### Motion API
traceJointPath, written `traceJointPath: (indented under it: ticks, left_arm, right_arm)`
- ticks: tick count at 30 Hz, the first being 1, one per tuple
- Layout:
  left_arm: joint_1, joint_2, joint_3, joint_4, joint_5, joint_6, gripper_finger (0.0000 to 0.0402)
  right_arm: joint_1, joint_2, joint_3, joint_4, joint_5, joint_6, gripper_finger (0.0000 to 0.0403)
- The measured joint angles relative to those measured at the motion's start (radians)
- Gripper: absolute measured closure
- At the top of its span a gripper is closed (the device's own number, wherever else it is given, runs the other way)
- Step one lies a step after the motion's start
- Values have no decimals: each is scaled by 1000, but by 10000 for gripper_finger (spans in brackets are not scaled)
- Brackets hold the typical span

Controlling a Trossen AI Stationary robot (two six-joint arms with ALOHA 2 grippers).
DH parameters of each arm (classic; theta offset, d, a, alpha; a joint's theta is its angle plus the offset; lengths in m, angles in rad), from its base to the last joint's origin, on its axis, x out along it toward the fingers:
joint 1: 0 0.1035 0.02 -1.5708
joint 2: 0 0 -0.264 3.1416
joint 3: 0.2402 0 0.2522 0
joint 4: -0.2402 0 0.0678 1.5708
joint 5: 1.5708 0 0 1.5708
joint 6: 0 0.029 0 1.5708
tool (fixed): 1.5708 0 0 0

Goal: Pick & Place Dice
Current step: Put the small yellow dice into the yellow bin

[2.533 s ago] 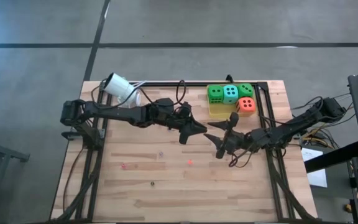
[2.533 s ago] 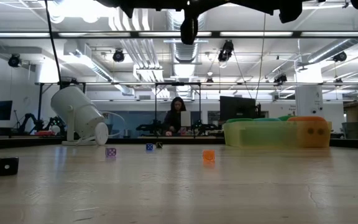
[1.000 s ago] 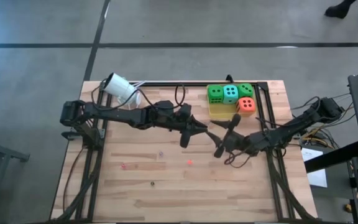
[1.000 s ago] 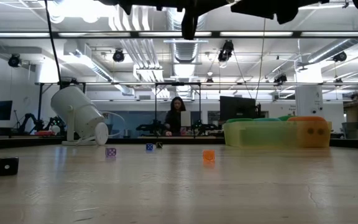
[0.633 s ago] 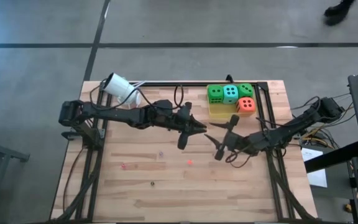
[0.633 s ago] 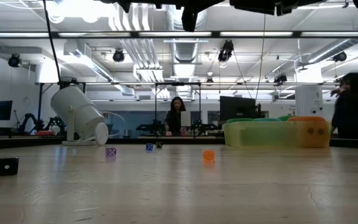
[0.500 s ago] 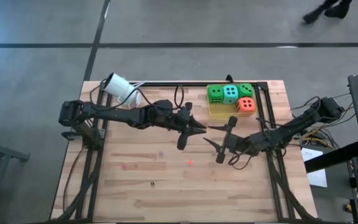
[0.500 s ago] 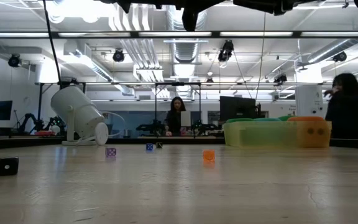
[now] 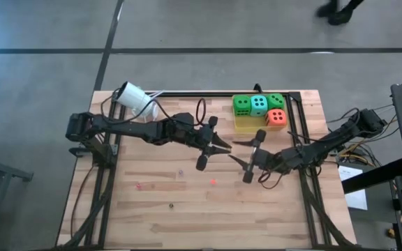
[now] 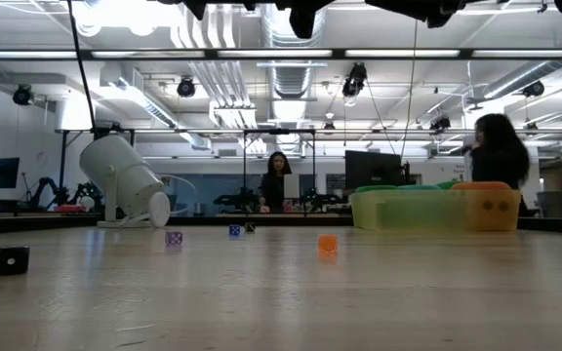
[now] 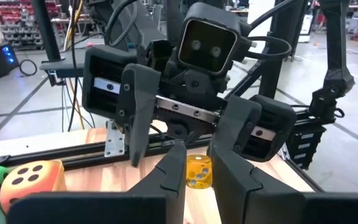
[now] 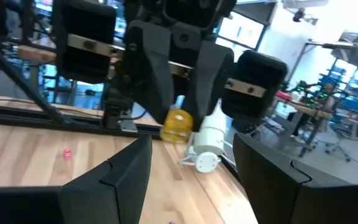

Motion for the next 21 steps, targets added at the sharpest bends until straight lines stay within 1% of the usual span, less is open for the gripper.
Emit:
traceJointPath:
  ticks: [3, 10, 16, 21]
  left_arm:
    - [0, 0, 0, 0, 0, 6, 343]
    - [-5, 0, 0, 1, 0, 55, 343]
    - [-9, 14, 0, 6, 1, 76, 343]
    - [-9, 19, 0, 10, 1, 86, 343]
  right_arm:
    - [0, 3, 0, 1, -28, 1, 184]
    - [-26, 6, 0, 0, -31, 44, 184]
    - [-48, 8, 0, 0, -149, 45, 184]
    - [-49, 11, 0, 5, -150, 42, 184]
